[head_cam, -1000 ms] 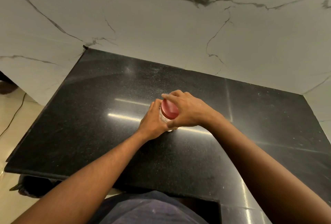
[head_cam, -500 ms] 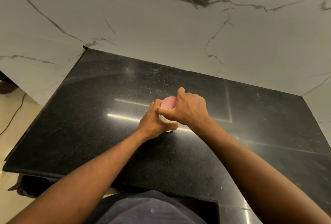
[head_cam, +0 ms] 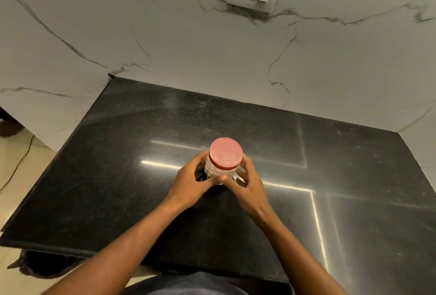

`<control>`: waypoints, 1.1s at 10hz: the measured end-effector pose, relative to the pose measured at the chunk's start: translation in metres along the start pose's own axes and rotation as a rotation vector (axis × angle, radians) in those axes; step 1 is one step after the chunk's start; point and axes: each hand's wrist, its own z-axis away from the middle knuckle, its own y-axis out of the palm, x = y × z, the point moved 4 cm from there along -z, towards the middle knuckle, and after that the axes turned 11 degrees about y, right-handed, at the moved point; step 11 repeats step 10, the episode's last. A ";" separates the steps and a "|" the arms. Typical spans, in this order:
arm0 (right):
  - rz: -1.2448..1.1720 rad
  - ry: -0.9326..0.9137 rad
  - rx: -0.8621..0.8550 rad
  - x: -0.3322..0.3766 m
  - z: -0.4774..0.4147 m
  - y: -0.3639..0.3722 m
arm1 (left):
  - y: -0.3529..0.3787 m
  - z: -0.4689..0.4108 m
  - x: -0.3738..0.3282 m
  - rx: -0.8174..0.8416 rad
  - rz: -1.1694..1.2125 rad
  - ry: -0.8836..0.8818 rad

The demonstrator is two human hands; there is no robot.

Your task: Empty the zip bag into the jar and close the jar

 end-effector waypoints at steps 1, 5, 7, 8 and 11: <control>-0.027 -0.030 -0.081 0.000 -0.007 0.005 | -0.004 -0.010 -0.001 -0.008 -0.030 0.014; 0.125 -0.175 -0.171 0.080 -0.109 0.009 | -0.062 -0.133 -0.029 0.169 0.029 0.056; 0.181 -0.096 -0.153 0.069 -0.140 0.024 | -0.069 -0.156 -0.002 0.215 -0.037 -0.029; 0.217 -0.076 -0.160 0.064 -0.139 0.028 | -0.070 -0.153 0.009 0.216 -0.043 -0.065; 0.398 -0.078 -0.192 0.062 -0.127 0.028 | -0.068 -0.135 0.005 0.083 -0.277 -0.038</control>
